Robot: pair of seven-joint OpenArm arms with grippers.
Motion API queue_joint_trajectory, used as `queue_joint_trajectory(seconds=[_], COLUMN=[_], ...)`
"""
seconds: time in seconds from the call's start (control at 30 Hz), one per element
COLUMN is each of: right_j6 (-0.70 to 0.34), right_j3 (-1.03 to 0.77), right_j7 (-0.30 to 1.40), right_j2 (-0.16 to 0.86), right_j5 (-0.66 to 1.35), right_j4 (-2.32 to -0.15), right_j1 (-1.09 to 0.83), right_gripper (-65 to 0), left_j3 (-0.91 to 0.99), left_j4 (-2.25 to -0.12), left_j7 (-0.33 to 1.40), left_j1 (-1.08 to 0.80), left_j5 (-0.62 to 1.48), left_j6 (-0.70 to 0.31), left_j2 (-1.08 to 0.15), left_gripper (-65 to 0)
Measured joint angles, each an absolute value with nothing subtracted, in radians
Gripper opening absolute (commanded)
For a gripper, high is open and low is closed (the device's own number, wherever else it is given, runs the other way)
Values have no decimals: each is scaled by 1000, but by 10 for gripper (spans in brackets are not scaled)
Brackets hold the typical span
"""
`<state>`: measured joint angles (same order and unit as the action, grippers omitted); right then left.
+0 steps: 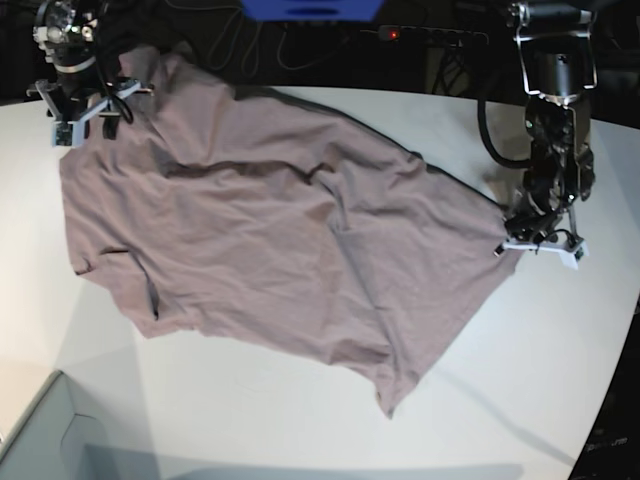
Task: Layout the t-shirt on the table in an organized manner, then fold the t-shirt properly
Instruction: 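Grasp the shirt's edge corners with both grippers and pull taut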
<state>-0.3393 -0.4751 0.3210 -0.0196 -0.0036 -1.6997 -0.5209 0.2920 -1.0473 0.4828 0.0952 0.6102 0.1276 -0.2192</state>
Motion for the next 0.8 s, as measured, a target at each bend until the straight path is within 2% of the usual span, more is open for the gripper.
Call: queue_joint_trajectory(seconds=[0.13,0.2,0.33,0.47,0.8], right_j6=[-342,-342,-344,-343,-335], right_j3=[-534,-535,-528,-479,-284], right_j7=[326,326,331,281,263], right_j2=[-22,-22,-12,46,170], right_j5=[-7,-6,-3,19,1], right_j4=[-1638,-1601,-1505,-1386,-1045], right_j1=[-498,-484,-422,-331,53], right_gripper=[-259,-235,-236,-237,-237], left_j3=[318,369,445,486,528], left_j4=[-1067,-1069,-1069,-1069,-1075], left_j7=[500,513,504,506,517], left_j1=[86,83,75,75,58], left_j5=[614,615,609,610,612], left_j6=[128,128,135,134,131], left_j2=[-219,-222,-238,-235,-230], left_gripper=[-650,-650,-650,-650,-650])
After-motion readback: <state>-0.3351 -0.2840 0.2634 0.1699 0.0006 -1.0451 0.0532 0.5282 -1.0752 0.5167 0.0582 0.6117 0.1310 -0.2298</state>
